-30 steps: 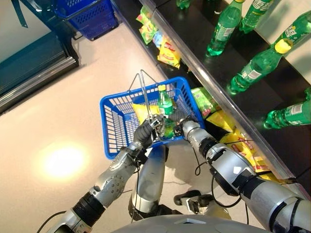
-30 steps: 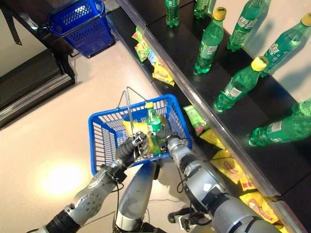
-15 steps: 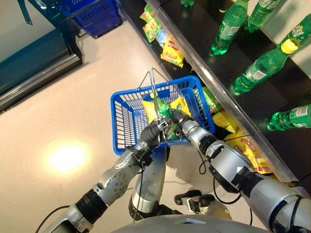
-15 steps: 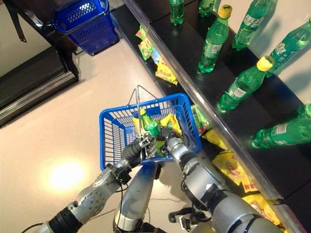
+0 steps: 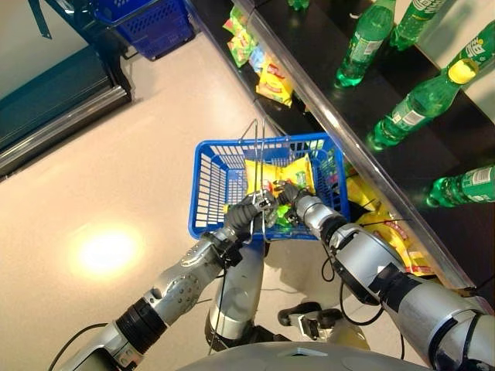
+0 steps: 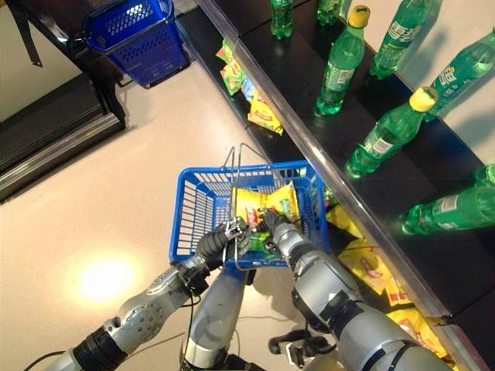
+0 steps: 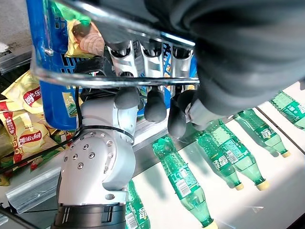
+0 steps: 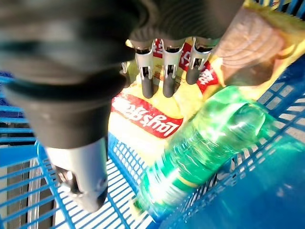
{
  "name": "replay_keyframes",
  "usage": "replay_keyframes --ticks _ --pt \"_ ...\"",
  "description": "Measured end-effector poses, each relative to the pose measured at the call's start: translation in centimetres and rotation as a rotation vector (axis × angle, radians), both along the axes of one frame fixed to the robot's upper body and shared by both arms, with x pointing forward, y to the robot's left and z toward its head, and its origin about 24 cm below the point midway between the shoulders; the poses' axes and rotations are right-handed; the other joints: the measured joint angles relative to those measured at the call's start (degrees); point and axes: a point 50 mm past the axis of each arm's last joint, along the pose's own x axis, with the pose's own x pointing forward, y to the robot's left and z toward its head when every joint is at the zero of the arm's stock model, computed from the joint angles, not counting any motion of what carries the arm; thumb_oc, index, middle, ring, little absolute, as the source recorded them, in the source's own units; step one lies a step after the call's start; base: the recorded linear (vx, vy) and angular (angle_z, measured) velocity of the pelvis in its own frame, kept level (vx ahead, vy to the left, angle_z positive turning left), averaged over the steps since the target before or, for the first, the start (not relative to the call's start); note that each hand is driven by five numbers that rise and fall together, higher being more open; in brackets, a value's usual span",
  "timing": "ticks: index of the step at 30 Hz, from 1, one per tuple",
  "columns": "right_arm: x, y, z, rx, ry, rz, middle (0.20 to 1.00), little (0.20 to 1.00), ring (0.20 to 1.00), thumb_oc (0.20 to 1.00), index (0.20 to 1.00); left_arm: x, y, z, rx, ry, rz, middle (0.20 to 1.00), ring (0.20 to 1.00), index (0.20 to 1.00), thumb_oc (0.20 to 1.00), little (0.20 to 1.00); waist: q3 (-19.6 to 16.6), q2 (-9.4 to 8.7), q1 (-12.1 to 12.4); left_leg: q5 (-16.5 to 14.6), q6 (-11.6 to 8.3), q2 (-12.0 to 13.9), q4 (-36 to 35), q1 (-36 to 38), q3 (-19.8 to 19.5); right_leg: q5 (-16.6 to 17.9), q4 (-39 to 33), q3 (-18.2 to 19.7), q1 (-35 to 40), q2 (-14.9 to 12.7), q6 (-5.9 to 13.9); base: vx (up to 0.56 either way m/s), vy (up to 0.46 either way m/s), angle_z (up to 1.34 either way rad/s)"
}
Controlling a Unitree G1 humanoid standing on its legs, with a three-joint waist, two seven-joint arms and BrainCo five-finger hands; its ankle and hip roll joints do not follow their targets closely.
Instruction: Pick up the snacks into the basket
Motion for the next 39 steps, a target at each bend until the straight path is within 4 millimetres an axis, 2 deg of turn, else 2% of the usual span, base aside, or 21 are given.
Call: replay_keyframes --ticks 4,9,12,14,15,17,19,20,22,23,24,25,26,27,31,33,35,36,37,38,39 --pt "0.1 -0.3 0.1 0.021 -0.008 -0.036 1.0 1.0 1.0 1.0 1.0 0.0 0.0 0.0 0.001 0.003 0.004 0.2 0.2 0.2 0.2 0.2 0.0 -0.02 -0.4 0.0 0.04 0.1 0.2 0.0 0.2 0.0 0.2 0.1 0.0 -0.3 0.05 0.0 0.0 0.0" --pt "0.5 0.2 0.8 0.05 -0.049 -0.047 1.0 1.0 1.0 1.0 1.0 0.2 0.3 0.1 0.004 0.002 0.027 0.2 0.2 0.2 0.2 0.2 0.0 -0.05 -2.7 -0.1 0.21 0.2 0.7 0.1 0.4 0.1 0.7 0.4 -0.1 -0.8 0.18 0.01 0.025 -0.02" --pt "0.7 1.6 1.8 0.146 -0.13 -0.022 1.0 1.0 1.0 1.0 1.0 0.3 1.5 -0.2 -0.002 0.01 0.107 0.2 0.2 0.2 0.2 0.2 -0.1 -0.26 -3.0 -0.5 0.46 1.2 1.0 0.6 1.7 0.4 0.9 2.2 -1.0 -0.6 0.08 0.0 0.042 -0.24" --pt "0.4 2.2 2.0 0.211 -0.156 -0.009 1.0 1.0 1.0 1.0 1.0 0.3 2.3 -0.3 -0.005 0.014 0.158 0.2 0.2 0.2 0.2 0.2 -0.2 -0.56 -4.8 -0.3 0.34 1.8 1.4 1.0 2.0 0.7 0.7 2.5 -1.4 -0.6 0.13 0.0 0.031 -0.29" --pt "-0.5 3.4 2.3 0.306 -0.206 0.042 1.0 1.0 1.0 1.0 1.0 0.3 3.7 -0.6 -0.018 0.022 0.244 0.2 0.2 0.2 0.2 0.2 -0.5 -1.26 -5.8 -0.6 0.26 2.2 1.6 1.4 2.9 0.9 0.7 3.3 -1.4 -0.6 0.13 0.01 0.036 -0.29" --pt "-1.3 3.8 1.8 0.362 -0.197 0.041 1.0 1.0 1.0 1.0 1.0 0.4 4.8 -0.7 0.002 0.014 0.305 0.2 0.2 0.2 0.2 0.2 -0.7 -1.68 -6.4 -1.0 0.07 2.7 1.5 2.2 3.6 1.1 0.7 4.1 -1.5 -0.6 0.02 0.02 0.044 -0.31" --pt "-2.9 4.0 1.4 0.444 -0.206 0.067 1.0 1.0 1.0 1.0 1.0 0.2 6.2 -1.2 0.006 0.03 0.381 0.2 0.2 0.2 0.2 0.2 -1.4 -2.75 -8.9 -1.0 0.05 3.4 1.2 2.6 4.8 1.4 0.4 4.7 -2.2 -0.5 -0.18 0.03 0.03 -0.29" --pt "-4.2 3.9 0.8 0.492 -0.191 0.084 1.0 1.0 1.0 1.0 1.0 -0.1 7.2 -1.8 0.036 0.045 0.426 0.2 0.2 0.2 0.2 0.2 -1.7 -3.35 -9.0 -1.2 -0.11 3.7 0.9 3.3 5.3 1.8 0.0 4.9 -1.7 -0.4 -0.17 0.04 0.018 -0.4" --pt "-5.7 2.7 -1.1 0.519 -0.122 0.052 1.0 1.0 1.0 1.0 1.0 -0.6 8.3 -3.0 0.077 0.082 0.479 0.2 0.2 0.2 0.2 0.2 -2.1 -4.12 -9.7 -1.3 -0.31 4.3 0.8 5.1 6.4 2.4 -0.9 5.2 -0.7 -0.1 -0.24 0.05 0.026 -0.36" --pt "-6.3 1.6 -1.6 0.511 -0.114 0.056 1.0 1.0 1.0 1.0 1.0 -0.8 9.0 -3.6 0.11 0.096 0.502 0.2 0.2 0.2 0.2 0.2 -2.4 -4.54 -10.4 -1.3 -0.4 4.9 0.4 5.9 6.6 2.7 -1.7 5.1 -0.1 0.4 -0.29 0.03 0.024 -0.12" --pt "-6.6 1.5 -1.6 0.517 -0.113 0.065 1.0 1.0 1.0 1.0 1.0 -1.1 9.4 -3.9 0.126 0.104 0.518 0.2 0.2 0.2 0.2 0.2 -2.6 -4.79 -10.7 -1.3 -0.41 4.8 0.1 6.2 6.6 2.7 -1.9 4.9 0.2 0.5 -0.23 0.02 0.016 -0.06" --pt "-6.9 0.2 -1.9 0.513 -0.109 0.05 1.0 1.0 1.0 1.0 1.0 -1.5 9.9 -4.4 0.138 0.123 0.538 0.2 0.2 0.2 0.2 0.2 -3.2 -5.8 -11.6 -1.4 -0.46 5.0 -0.3 6.5 6.8 2.9 -2.2 5.0 0.1 0.4 -0.28 0.04 0.027 -0.04" --pt "-7.2 -0.1 -2.0 0.518 -0.109 0.049 1.0 1.0 1.0 1.0 1.0 -1.8 10.2 -4.6 0.141 0.132 0.549 0.2 0.2 0.2 0.2 0.2 -3.4 -6.11 -11.3 -1.4 -0.47 4.9 -0.4 6.6 6.8 3.0 -2.4 5.0 0.2 0.5 -0.2 0.04 0.032 -0.11" --pt "-7.5 -1.5 -2.5 0.504 -0.097 0.027 1.0 1.0 1.0 1.0 1.0 -1.9 10.3 -4.8 0.144 0.138 0.55 0.2 0.2 0.2 0.2 0.2 -3.6 -6.6 -12.5 -1.5 -0.53 5.2 -0.3 6.6 7.1 3.3 -2.7 5.2 0.1 0.5 -0.29 0.05 0.043 -0.08" --pt "-8.6 -3.0 -2.6 0.613 -0.083 -0.024 1.0 1.0 1.0 1.0 1.0 -2.4 11.6 -6.0 0.158 0.182 0.605 0.2 0.2 0.2 0.2 0.2 -4.2 -6.65 -12.8 -1.4 -0.31 5.0 -1.7 8.9 8.1 5.0 -5.6 5.1 2.2 1.1 0.31 0.03 0.034 -0.09" --pt "-9.0 -3.3 -2.7 0.669 -0.068 -0.046 1.0 1.0 1.0 1.0 1.0 -2.8 12.3 -6.5 0.166 0.202 0.636 0.2 0.2 0.2 0.2 0.2 -4.8 -6.92 -14.0 -1.7 -0.32 4.8 -2.2 9.1 8.3 5.6 -6.3 5.3 2.3 1.1 0.47 0.03 0.051 -0.09" --pt "-10.5 -3.9 -3.4 0.771 -0.03 -0.099 1.0 1.0 1.0 1.0 1.0 -3.1 12.7 -7.8 0.194 0.237 0.669 0.2 0.2 0.2 0.2 0.2 -5.5 -6.91 -15.6 -1.9 0.11 4.9 -2.5 10.4 9.6 6.8 -8.0 6.1 2.9 1.3 0.78 0.03 0.044 -0.2" --pt "-10.7 -4.0 -3.6 0.783 -0.022 -0.102 1.0 1.0 1.0 1.0 1.0 -3.3 12.8 -8.1 0.199 0.252 0.673 0.2 0.2 0.2 0.2 0.2 -5.5 -6.88 -15.4 -2.0 0.2 4.9 -2.6 11.0 9.8 7.1 -8.4 6.3 3.4 1.3 0.93 0.02 0.031 -0.24" --pt "-11.7 -4.4 -4.5 0.798 0.012 -0.134 1.0 1.0 1.0 1.0 1.0 -3.5 12.9 -8.8 0.205 0.279 0.68 0.2 0.2 0.2 0.2 0.2 -6.3 -7.19 -16.9 -2.6 0.01 4.9 -2.7 11.4 10.0 7.4 -9.3 6.4 3.7 1.3 0.93 0.01 0.02 -0.11" --pt "-12.0 -4.5 -4.7 0.804 0.023 -0.141 1.0 1.0 1.0 1.0 1.0 -3.8 13.0 -9.2 0.213 0.293 0.689 0.2 0.2 0.2 0.2 0.2 -6.9 -7.08 -16.7 -2.6 0.02 4.8 -3.0 11.5 10.1 7.7 -9.7 6.5 4.0 1.5 0.96 0.03 0.032 -0.16" --pt "-12.6 -4.8 -5.2 0.807 0.042 -0.161 1.0 1.0 1.0 1.0 1.0 -4.1 13.3 -10.0 0.235 0.32 0.709 0.2 0.2 0.2 0.2 0.2 -7.4 -7.2 -17.7 -2.6 0.09 4.8 -3.4 12.4 10.9 8.3 -10.7 6.7 4.4 1.6 1.09 0.03 0.022 -0.18"
